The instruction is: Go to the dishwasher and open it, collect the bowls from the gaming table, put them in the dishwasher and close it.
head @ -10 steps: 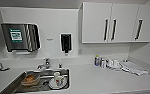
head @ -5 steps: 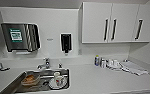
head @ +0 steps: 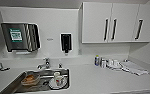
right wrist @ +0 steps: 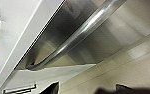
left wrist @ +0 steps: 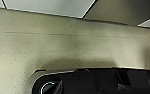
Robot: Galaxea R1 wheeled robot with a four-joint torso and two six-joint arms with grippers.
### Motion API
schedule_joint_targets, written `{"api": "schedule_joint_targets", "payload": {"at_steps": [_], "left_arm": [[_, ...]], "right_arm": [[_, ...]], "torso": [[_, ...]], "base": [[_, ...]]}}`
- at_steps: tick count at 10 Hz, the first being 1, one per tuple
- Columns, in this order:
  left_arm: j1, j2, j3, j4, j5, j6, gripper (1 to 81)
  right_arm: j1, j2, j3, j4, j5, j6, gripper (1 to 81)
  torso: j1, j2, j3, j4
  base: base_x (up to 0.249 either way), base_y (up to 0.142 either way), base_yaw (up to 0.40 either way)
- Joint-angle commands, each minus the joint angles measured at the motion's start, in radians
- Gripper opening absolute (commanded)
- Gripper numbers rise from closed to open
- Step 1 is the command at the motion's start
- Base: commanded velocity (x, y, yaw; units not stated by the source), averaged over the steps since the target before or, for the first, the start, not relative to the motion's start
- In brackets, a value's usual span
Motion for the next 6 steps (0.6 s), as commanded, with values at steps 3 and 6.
{"api": "schedule_joint_targets", "payload": {"at_steps": [3,6], "left_arm": [[-0.073,-0.015,0.005,-0.002,0.036,-0.002,81.1],[-0.072,-0.01,0.005,-0.002,0.036,-0.002,81.1]], "right_arm": [[0.136,0.021,-0.06,0.021,-0.032,0.166,81.1],[0.167,0.031,-0.074,0.025,-0.031,0.239,81.1]], "torso": [[0.0,0.0,0.0,0.0],[0.001,0.0,0.0,0.0]], "base": [[0.0,0.0,0.0],[0.0,0.0,0.0]]}}
